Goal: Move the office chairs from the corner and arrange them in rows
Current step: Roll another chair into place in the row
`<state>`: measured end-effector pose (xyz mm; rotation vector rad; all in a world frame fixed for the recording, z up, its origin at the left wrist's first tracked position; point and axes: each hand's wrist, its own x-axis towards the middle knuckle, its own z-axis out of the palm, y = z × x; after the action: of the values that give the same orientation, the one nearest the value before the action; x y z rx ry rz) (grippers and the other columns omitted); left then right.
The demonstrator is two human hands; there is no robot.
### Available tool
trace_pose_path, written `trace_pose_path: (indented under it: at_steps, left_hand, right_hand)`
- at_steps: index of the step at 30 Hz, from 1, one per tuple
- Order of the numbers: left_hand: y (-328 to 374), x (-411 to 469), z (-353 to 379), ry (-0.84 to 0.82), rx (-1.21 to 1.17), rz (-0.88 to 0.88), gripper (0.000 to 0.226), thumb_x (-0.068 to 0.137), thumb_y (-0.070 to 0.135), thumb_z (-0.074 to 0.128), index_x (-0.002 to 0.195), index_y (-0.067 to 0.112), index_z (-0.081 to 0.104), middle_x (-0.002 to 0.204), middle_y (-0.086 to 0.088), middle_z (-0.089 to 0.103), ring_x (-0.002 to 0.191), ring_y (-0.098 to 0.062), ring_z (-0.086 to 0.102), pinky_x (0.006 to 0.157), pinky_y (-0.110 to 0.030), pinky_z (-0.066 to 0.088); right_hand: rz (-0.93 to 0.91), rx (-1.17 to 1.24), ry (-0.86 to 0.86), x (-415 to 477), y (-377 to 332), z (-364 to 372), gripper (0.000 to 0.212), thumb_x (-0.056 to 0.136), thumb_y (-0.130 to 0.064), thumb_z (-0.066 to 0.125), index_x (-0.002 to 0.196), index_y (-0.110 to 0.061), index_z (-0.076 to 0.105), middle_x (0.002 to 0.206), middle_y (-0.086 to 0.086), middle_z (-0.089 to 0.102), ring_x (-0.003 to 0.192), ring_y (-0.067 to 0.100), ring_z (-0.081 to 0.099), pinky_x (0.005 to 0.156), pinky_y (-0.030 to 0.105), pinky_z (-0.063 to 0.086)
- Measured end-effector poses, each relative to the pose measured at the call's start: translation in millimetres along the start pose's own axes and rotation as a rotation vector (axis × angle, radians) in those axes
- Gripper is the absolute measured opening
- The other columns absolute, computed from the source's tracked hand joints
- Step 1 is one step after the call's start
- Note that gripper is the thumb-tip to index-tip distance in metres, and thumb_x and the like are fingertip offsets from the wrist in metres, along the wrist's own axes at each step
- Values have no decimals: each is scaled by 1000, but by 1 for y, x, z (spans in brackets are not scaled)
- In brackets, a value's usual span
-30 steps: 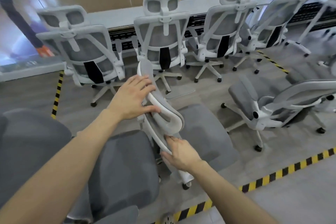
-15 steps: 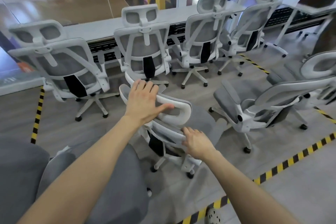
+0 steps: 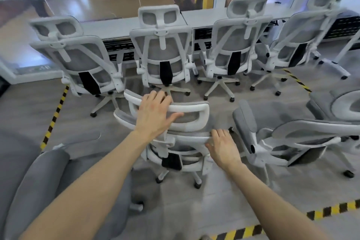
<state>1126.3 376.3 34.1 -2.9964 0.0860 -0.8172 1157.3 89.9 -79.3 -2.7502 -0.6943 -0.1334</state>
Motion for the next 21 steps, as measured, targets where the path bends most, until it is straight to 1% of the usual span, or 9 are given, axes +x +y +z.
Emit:
trace_pose_path:
  at_steps: [2,4,5,8,10,13,15,18,21]
  left_hand:
    - [12,7,-1,7,-51,34,59,102,75,57,108,18,68,105,0,59,99,-25,52,92,-44,48]
    - [11,12,-2,-21,-121,70,57,104,74,55,111,20,71,107,3,62,101,-22,55,94,-44,49]
    - [7,10,-4,-45,-128,51,61,104,78,51,111,22,72,108,5,63,102,-21,57,95,-43,48]
    - [-5,-1,-7,-66,-73,-82,73,95,93,43,108,27,70,105,10,63,102,-18,57,98,-41,44]
    - [-4,-5,-4,-55,-87,-102,73,91,96,45,106,28,67,102,12,60,99,-17,55,97,-40,41]
    - [7,0,-1,-44,-118,-111,73,87,97,51,106,29,68,101,12,60,97,-18,55,95,-42,41]
    - [12,0,3,-4,-118,-112,68,87,94,58,107,30,69,101,12,61,96,-19,56,94,-44,41]
    - [19,-6,8,77,-132,-102,60,89,85,68,111,29,72,103,10,62,95,-21,56,93,-47,42]
    - [22,-9,10,126,-132,-77,58,93,78,71,115,25,73,103,6,62,95,-24,55,92,-48,42]
  right_hand:
    - [-162,60,94,0,-1,-3,34,92,-30,81,114,-11,65,114,6,64,113,31,61,106,47,54]
    - [-335,162,106,5,-5,-7,49,91,-43,81,126,-11,65,128,4,62,129,29,57,117,44,46]
    - [-391,196,90,10,-7,-8,60,91,-52,79,133,-11,64,136,4,60,138,29,53,123,43,41]
    - [-420,148,-28,28,-8,-11,99,89,-78,68,158,-10,48,162,6,48,158,26,36,136,47,21]
    - [-425,70,-104,41,-4,-11,112,87,-85,61,165,-9,39,166,8,44,160,29,33,138,48,14]
    - [-437,-15,-123,54,7,-13,118,83,-92,57,164,-8,40,161,8,48,153,31,41,137,49,16]
    - [-435,-35,-104,56,11,-15,119,80,-96,56,161,-9,44,158,8,50,150,31,43,137,49,18]
    - [-436,-10,-59,54,12,-14,116,78,-94,61,157,-10,48,154,7,53,148,30,45,137,47,18]
    - [-429,27,-48,51,11,-13,113,77,-91,65,154,-10,51,152,7,54,147,31,47,136,49,20]
